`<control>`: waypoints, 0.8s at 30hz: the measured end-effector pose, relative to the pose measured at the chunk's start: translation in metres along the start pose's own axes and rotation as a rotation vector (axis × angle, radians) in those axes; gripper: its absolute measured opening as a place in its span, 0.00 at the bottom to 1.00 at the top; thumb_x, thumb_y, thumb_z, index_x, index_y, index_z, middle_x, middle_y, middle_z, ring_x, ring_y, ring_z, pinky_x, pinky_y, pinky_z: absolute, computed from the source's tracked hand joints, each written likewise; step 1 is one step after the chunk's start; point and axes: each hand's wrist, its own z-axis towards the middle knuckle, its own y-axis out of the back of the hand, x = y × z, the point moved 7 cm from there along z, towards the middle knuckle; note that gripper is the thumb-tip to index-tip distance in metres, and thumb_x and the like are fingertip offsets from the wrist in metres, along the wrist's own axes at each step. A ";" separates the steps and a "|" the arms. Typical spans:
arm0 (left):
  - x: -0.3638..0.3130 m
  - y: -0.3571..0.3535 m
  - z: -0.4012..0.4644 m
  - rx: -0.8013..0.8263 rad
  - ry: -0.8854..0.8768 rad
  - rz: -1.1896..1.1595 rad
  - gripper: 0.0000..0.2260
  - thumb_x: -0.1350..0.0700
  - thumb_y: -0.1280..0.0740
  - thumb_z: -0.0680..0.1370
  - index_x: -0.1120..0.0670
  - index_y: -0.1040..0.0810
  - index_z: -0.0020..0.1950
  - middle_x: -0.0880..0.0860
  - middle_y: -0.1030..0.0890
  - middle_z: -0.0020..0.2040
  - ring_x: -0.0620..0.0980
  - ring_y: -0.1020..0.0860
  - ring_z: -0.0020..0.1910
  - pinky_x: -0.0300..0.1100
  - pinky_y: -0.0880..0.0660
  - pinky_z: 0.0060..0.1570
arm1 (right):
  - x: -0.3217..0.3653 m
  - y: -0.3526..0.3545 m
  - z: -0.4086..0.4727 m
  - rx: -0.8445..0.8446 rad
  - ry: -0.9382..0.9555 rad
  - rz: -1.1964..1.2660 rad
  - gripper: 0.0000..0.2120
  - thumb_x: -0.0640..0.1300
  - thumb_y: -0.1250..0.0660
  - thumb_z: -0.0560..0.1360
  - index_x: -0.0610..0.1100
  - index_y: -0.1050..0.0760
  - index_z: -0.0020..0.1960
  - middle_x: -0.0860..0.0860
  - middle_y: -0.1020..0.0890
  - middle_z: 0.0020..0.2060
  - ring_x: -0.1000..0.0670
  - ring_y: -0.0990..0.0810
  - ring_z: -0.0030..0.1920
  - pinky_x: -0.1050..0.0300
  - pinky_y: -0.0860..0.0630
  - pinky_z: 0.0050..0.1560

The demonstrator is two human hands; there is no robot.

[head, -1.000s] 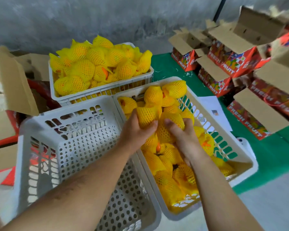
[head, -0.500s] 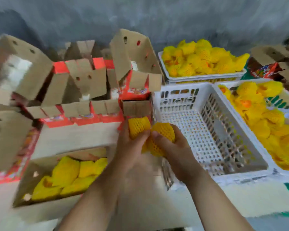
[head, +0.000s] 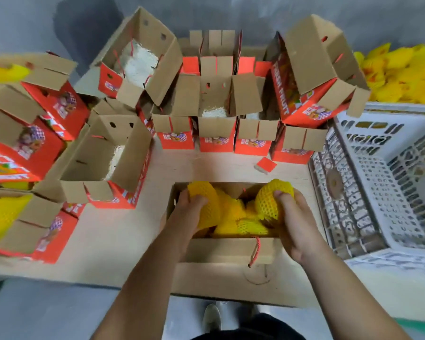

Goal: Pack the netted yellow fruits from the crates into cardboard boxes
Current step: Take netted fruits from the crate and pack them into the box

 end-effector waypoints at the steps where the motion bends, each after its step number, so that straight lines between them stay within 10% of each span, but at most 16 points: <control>1: 0.001 0.008 0.004 -0.006 -0.025 0.189 0.32 0.40 0.32 0.75 0.44 0.36 0.77 0.52 0.28 0.69 0.56 0.27 0.64 0.56 0.27 0.65 | -0.002 0.001 0.000 -0.018 0.022 -0.033 0.20 0.53 0.29 0.71 0.52 0.22 0.62 0.43 0.14 0.53 0.43 0.14 0.53 0.43 0.16 0.49; 8: 0.001 0.012 0.009 -0.198 -0.299 0.935 0.29 0.37 0.31 0.75 0.48 0.35 0.70 0.53 0.32 0.64 0.55 0.25 0.57 0.46 0.29 0.50 | -0.006 -0.016 -0.008 -0.066 0.171 -0.365 0.21 0.55 0.26 0.67 0.63 0.28 0.58 0.56 0.18 0.53 0.62 0.18 0.48 0.67 0.22 0.44; 13: -0.014 0.016 0.020 -0.369 -0.436 1.070 0.27 0.34 0.36 0.77 0.48 0.35 0.70 0.52 0.28 0.63 0.55 0.24 0.59 0.49 0.23 0.48 | 0.004 -0.026 0.002 -0.092 0.325 -0.845 0.29 0.57 0.26 0.73 0.56 0.33 0.70 0.48 0.26 0.60 0.46 0.26 0.63 0.48 0.27 0.61; 19: 0.003 0.007 0.030 -0.452 -0.426 1.378 0.24 0.36 0.48 0.83 0.51 0.31 0.68 0.54 0.27 0.65 0.57 0.31 0.64 0.53 0.36 0.62 | -0.044 -0.047 0.007 0.057 0.172 -1.576 0.39 0.67 0.58 0.76 0.55 0.66 0.82 0.44 0.39 0.78 0.40 0.38 0.76 0.41 0.35 0.73; 24: -0.006 0.024 0.049 -0.412 -0.477 1.493 0.24 0.34 0.48 0.81 0.50 0.25 0.61 0.52 0.27 0.62 0.56 0.31 0.61 0.55 0.36 0.61 | -0.033 -0.046 0.009 0.000 0.251 -1.562 0.40 0.69 0.51 0.75 0.56 0.57 0.82 0.47 0.45 0.77 0.41 0.45 0.75 0.41 0.42 0.77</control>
